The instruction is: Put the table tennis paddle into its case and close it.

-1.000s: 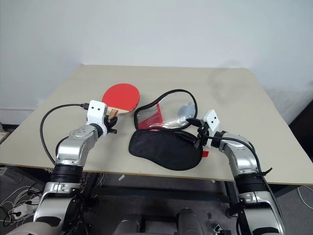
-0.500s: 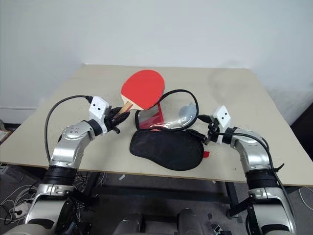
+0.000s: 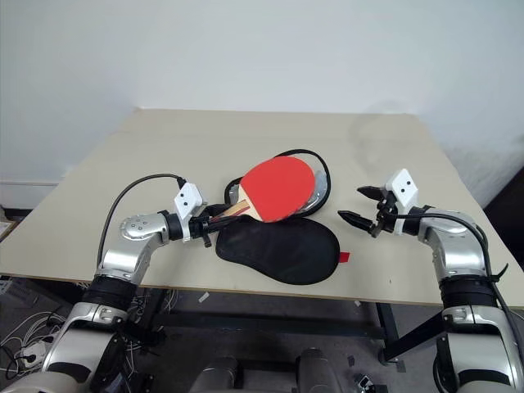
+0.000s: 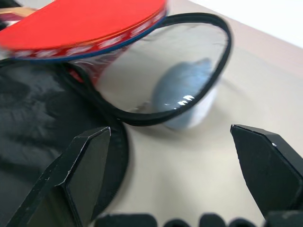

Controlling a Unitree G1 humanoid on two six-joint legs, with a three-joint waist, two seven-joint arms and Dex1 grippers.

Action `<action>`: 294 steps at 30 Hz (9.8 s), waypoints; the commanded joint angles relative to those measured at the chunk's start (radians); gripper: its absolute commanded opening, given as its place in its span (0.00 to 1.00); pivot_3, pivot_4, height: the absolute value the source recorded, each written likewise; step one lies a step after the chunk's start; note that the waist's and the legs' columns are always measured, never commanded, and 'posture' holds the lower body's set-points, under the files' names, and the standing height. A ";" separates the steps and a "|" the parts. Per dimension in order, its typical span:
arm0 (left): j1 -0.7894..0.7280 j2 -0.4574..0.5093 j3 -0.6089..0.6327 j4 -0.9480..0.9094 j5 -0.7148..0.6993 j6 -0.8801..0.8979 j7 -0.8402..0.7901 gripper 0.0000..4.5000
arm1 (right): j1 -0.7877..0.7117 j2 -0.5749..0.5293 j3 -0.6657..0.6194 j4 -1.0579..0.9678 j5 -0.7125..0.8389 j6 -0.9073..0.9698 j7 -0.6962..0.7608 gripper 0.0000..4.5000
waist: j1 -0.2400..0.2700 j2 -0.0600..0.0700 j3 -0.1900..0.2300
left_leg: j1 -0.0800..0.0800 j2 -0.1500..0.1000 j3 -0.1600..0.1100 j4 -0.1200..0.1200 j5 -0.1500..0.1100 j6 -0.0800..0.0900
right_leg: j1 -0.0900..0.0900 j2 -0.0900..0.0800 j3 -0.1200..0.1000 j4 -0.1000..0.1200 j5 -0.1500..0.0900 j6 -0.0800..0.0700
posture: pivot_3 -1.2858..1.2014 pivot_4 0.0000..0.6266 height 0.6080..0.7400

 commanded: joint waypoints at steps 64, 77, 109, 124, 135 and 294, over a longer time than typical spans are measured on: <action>-0.503 -0.109 -0.132 0.803 0.306 -0.464 -0.368 0.25 | 0.306 -0.084 -0.147 -0.466 0.116 0.213 -0.017 0.98 | 0.025 -0.003 0.001 | -0.001 0.000 0.005 0.007 0.000 0.000 | 0.001 0.000 0.006 0.001 0.000 0.002 | 0.52 0.00 1.00; -0.512 -0.137 -0.121 0.817 0.316 -0.470 -0.337 0.25 | 0.322 -0.078 -0.144 -0.484 0.115 0.218 -0.030 0.98 | 0.026 -0.003 0.002 | -0.001 0.000 0.005 0.007 0.000 0.000 | 0.001 0.000 0.006 0.001 0.000 0.002 | 0.52 0.00 1.00; -0.581 -0.177 -0.003 0.838 0.243 -0.360 -0.190 0.77 | 0.315 -0.052 -0.130 -0.502 0.111 0.216 -0.069 0.98 | 0.026 -0.004 0.002 | -0.001 0.000 0.005 0.007 0.000 0.000 | 0.001 0.000 0.005 0.001 0.000 0.002 | 0.52 0.00 1.00; -0.596 -0.170 0.213 0.859 0.141 -0.100 0.310 0.77 | 0.181 0.159 -0.026 -0.378 0.040 0.244 -0.272 0.98 | 0.022 -0.006 0.002 | -0.001 0.001 0.005 0.007 0.000 0.000 | 0.001 0.000 0.005 0.000 0.001 0.003 | 0.52 0.00 1.00; -0.547 -0.152 0.268 0.811 0.070 -0.083 0.195 0.77 | -0.073 0.302 -0.049 -0.060 0.032 0.373 -0.442 0.98 | 0.021 -0.005 0.002 | -0.001 0.001 0.005 0.005 0.000 0.001 | 0.000 0.000 0.005 0.001 0.001 0.004 | 0.52 0.00 1.00; -0.172 -0.035 -0.057 0.098 -0.027 0.210 -0.179 0.05 | 0.168 0.252 -0.042 -0.350 0.008 0.187 -0.342 0.62 | -0.003 -0.004 0.002 | 0.000 0.001 0.014 0.007 0.000 0.001 | 0.000 0.000 0.013 0.002 0.002 0.004 | 0.52 0.00 1.00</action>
